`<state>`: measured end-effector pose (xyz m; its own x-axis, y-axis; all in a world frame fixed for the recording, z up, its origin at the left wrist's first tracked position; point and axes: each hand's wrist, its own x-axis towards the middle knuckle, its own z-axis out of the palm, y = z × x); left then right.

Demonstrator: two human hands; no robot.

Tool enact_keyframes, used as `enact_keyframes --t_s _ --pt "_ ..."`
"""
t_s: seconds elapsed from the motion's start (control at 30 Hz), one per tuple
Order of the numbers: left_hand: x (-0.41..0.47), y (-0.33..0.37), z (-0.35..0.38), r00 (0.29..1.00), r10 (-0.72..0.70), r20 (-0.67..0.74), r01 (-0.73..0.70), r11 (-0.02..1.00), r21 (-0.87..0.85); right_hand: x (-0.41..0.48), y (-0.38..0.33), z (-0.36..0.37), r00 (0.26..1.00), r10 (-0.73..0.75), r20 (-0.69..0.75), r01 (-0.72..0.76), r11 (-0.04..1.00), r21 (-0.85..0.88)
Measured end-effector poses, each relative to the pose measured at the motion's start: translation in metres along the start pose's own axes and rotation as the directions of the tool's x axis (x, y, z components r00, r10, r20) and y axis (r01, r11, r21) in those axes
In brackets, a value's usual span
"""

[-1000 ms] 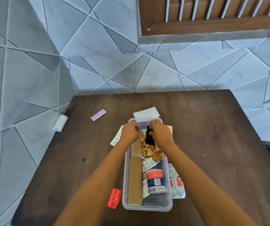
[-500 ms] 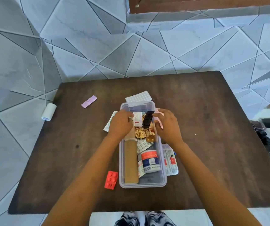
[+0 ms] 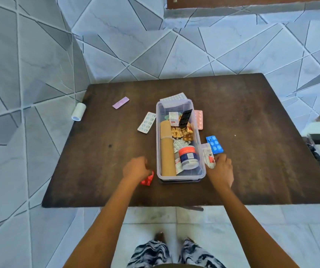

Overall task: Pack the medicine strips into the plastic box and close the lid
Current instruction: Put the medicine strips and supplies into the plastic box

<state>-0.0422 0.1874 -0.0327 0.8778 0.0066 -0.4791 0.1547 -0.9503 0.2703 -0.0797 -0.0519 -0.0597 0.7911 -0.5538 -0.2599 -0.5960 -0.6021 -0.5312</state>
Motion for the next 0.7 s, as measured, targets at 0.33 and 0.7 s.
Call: enact_keyframes --t_s 0.33,0.7 --pt "-0.021 0.007 0.026 0.983 -0.122 -0.140 0.092 0.975 -0.204 0.000 -0.002 -0.011 0.996 0.014 0.089 -0.016 1.000 0.024" --pt "-0.043 0.061 -0.055 0.926 -0.057 -0.373 -0.186 0.790 -0.584 0.009 -0.032 -0.056 0.983 -0.181 0.033 0.137 0.839 0.526"
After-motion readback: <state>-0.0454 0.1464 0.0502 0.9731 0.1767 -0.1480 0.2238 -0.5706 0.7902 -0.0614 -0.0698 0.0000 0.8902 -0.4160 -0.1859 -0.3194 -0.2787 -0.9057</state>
